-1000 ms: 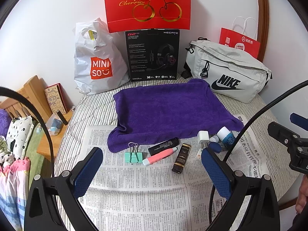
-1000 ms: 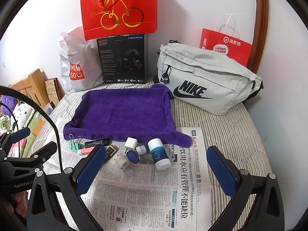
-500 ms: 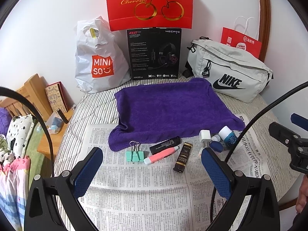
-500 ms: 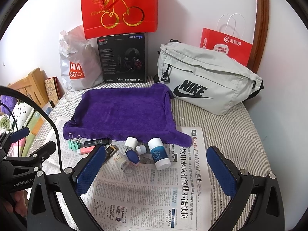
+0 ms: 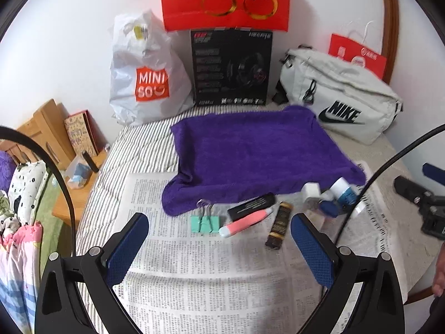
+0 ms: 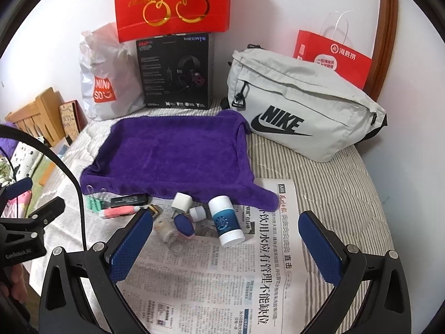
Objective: Organize rigid objects
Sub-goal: 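Grasp the teal binder clip with the left gripper while the right grasps the deodorant stick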
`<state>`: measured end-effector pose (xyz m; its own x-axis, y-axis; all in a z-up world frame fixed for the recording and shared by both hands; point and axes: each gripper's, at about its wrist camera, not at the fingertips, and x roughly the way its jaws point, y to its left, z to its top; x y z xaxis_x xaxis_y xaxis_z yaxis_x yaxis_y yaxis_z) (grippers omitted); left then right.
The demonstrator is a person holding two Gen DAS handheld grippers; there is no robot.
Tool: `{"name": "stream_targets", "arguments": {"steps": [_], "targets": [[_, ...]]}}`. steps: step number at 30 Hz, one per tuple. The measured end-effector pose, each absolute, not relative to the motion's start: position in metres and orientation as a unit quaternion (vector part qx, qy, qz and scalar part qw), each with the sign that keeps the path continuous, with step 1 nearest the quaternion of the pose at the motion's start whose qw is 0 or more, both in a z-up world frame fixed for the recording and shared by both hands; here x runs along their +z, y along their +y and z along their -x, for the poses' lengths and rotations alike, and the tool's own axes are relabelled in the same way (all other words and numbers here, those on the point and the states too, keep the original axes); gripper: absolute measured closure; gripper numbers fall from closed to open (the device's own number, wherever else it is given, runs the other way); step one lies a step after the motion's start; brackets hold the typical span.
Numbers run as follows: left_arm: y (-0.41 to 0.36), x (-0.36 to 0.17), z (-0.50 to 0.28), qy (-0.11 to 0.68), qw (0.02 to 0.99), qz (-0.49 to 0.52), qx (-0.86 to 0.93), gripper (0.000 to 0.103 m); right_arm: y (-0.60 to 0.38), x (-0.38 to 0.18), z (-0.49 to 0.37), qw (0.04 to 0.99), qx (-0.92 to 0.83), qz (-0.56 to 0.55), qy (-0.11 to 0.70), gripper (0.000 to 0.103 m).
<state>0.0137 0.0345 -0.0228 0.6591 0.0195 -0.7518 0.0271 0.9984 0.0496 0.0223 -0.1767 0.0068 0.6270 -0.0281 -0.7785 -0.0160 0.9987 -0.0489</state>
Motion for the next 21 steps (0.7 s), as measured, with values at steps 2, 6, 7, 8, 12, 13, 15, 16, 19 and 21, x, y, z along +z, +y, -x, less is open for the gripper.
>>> {"name": "stream_targets", "arguments": {"steps": [2,6,7,8,12,13,15,16,19,21], "targets": [[0.038,-0.034,-0.020,0.424,0.905,-0.032,0.004,0.000,-0.181,-0.002,-0.028,0.897,-0.010,0.031,0.441,0.000],[0.046,-0.056,-0.032,0.449,0.893,-0.026,0.005,0.000,-0.192,-0.023,-0.039,0.885,-0.025,0.043,0.463,0.000],[0.048,-0.062,-0.035,0.455,0.890,-0.024,0.004,0.000,-0.196,-0.029,-0.043,0.882,-0.026,0.045,0.469,0.000],[0.049,-0.067,-0.038,0.460,0.887,-0.023,0.005,0.000,-0.199,-0.034,-0.045,0.878,-0.025,0.048,0.475,0.000],[0.053,-0.086,-0.047,0.477,0.879,-0.020,0.004,0.000,-0.208,-0.050,-0.052,0.870,-0.021,0.060,0.489,0.000],[0.054,-0.091,-0.049,0.481,0.876,-0.016,0.003,0.001,-0.210,-0.054,-0.053,0.868,-0.020,0.062,0.492,0.000],[0.058,-0.101,-0.054,0.491,0.871,-0.004,-0.001,0.001,-0.215,-0.060,-0.055,0.864,-0.025,0.064,0.499,0.000],[0.060,-0.105,-0.056,0.496,0.869,0.000,-0.001,0.001,-0.218,-0.065,-0.056,0.862,-0.026,0.065,0.502,0.000],[0.063,-0.116,-0.064,0.503,0.864,0.008,0.000,0.001,-0.228,-0.073,-0.055,0.858,-0.034,0.057,0.510,0.000],[0.066,-0.122,-0.069,0.506,0.862,0.009,0.004,0.001,-0.233,-0.077,-0.054,0.855,-0.037,0.046,0.515,0.000]]}}
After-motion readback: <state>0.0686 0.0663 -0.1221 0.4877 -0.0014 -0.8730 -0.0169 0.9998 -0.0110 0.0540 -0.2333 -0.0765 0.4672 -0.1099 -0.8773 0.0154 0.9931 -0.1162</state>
